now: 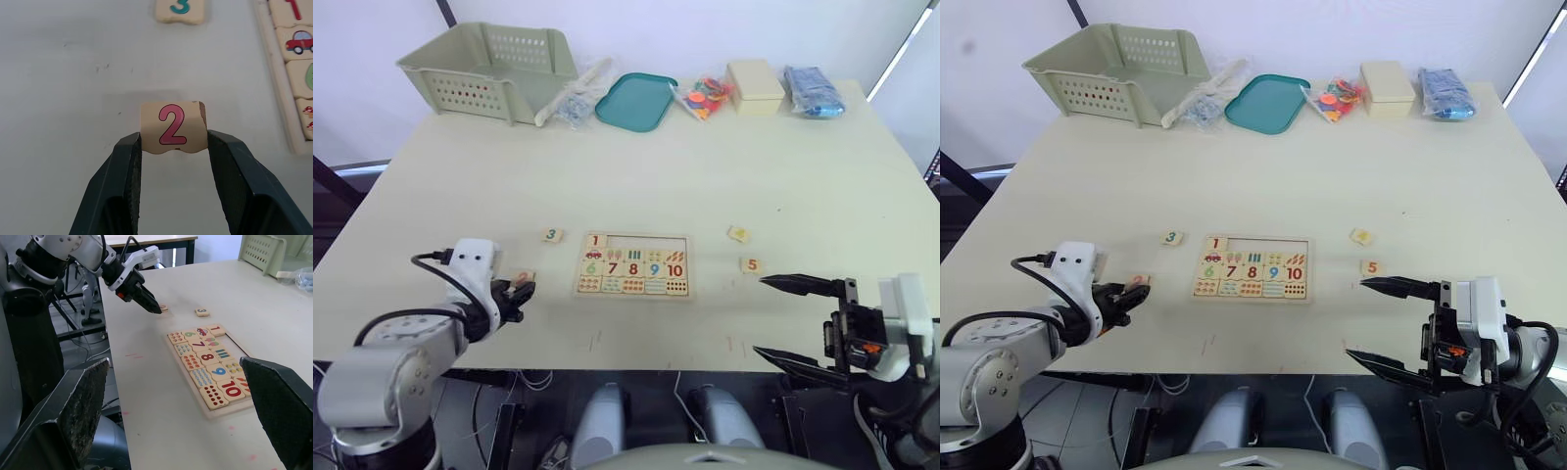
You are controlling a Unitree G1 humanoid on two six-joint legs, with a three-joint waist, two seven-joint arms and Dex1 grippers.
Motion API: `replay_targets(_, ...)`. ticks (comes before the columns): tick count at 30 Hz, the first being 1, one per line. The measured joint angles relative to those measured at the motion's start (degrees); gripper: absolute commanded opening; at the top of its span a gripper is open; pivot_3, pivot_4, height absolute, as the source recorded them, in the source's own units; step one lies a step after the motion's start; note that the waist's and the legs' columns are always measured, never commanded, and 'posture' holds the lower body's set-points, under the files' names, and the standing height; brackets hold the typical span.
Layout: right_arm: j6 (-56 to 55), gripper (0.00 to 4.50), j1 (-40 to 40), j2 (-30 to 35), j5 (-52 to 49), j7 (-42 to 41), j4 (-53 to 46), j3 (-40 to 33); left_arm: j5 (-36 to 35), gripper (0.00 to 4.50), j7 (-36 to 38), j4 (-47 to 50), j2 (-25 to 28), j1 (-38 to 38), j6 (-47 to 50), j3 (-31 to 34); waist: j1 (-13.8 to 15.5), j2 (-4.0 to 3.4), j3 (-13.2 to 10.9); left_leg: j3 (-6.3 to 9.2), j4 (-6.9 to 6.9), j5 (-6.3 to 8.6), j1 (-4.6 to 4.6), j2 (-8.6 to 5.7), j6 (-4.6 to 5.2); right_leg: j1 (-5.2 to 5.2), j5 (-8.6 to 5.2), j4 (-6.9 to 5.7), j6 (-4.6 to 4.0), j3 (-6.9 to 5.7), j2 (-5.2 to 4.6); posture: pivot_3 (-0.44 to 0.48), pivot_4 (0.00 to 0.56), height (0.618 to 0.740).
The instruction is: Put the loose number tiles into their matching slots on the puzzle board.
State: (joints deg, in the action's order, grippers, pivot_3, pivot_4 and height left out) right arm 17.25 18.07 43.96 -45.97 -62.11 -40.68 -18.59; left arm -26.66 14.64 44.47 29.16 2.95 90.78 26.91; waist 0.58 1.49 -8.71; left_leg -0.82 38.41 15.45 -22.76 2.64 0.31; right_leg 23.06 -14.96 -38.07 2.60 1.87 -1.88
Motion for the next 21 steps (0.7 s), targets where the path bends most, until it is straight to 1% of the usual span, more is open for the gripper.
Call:
replay_targets(10, 0.05, 4.5, 0.78, 0.1, 0.22, -0.14, 0.0, 0.0, 2.94, 1.94, -2.91, 2.41, -3.66, -2.24, -1.67, -2.76, 0.11, -0.01, 0.01, -0.01, 0.0, 0.0, 0.01, -0.02, 0.0, 0.0, 0.0, 0.01, 0.0, 0.04, -0.03, 0.0, 0.15, 0.74)
replay_targets(12, 0.05, 4.5, 0.74, 0.09, 0.22, -0.14, 0.0, 0.0, 3.06, 2.62, -3.05, 2.41, -4.59, -2.25, -2.02, -2.65, 0.12, -0.03, 0.02, -0.03, 0.0, 0.0, 0.01, -0.03, 0.0, -0.01, 0.0, 0.01, 0.0, 0.04, -0.03, 0.0, 0.15, 0.74)
replay_targets(13, 0.06, 4.5, 0.71, 0.11, 0.22, -0.16, 0.0, 0.01, 2.97, 2.84, -2.73, 2.45, -4.41, -2.61, -2.53, -2.68, 0.12, -0.03, 0.02, -0.03, 0.0, 0.0, 0.01, -0.03, 0.0, -0.01, 0.0, 0.01, 0.0, 0.04, -0.03, 0.0, 0.15, 0.74)
replay_targets(15, 0.08, 4.5, 0.78, 0.25, 0.22, -0.32, 0.01, 0.01, 2.56, 3.72, -1.28, 2.97, -3.76, -3.4, -2.94, -2.6, 0.11, -0.03, 0.02, -0.04, 0.0, 0.0, 0.01, -0.03, 0.0, -0.01, 0.0, 0.01, 0.0, 0.05, -0.03, 0.0, 0.15, 0.74)
replay_targets(16, 0.08, 4.5, 0.82, 0.32, 0.21, -0.4, 0.01, 0.0, 2.06, 4.24, -0.31, 3.34, -3.24, -3.81, -2.88, -2.34, 0.1, -0.03, 0.02, -0.05, 0.0, 0.0, 0.01, -0.03, 0.0, -0.01, 0.0, 0.02, 0.0, 0.04, -0.02, 0.0, 0.15, 0.74)
replay_targets(17, 0.09, 4.5, 0.81, 0.39, 0.2, -0.47, 0.02, 0.0, 1.46, 4.44, 1.01, 3.6, -2.66, -4.24, -2.78, -1.74, 0.09, -0.03, 0.02, -0.05, 0.0, 0.0, 0.01, -0.03, 0.0, 0.0, 0.0, 0.02, -0.01, 0.04, -0.02, 0.0, 0.15, 0.74)
replay_targets(20, 0.14, 4.5, 0.68, 0.55, 0.12, -0.52, 0.08, -0.01, -0.7, 4.44, 5.27, 4.06, 0.95, -5.79, -2.4, 1.17, -0.02, -0.03, 0.01, -0.05, -0.01, 0.0, 0.02, -0.01, 0.0, 0.01, -0.01, 0.02, -0.02, 0.03, 0.0, 0.0, 0.15, 0.74)
replay_targets(21, 0.17, 4.5, 0.64, 0.56, 0.03, -0.53, 0.11, -0.01, -1.91, 4.44, 7.58, 4.04, 3.13, -6.61, -2.41, 2.69, -0.06, -0.01, 0.0, -0.06, -0.01, 0.0, 0.02, -0.01, 0.0, 0.01, -0.01, 0.01, -0.02, 0.02, 0.01, 0.0, 0.15, 0.74)
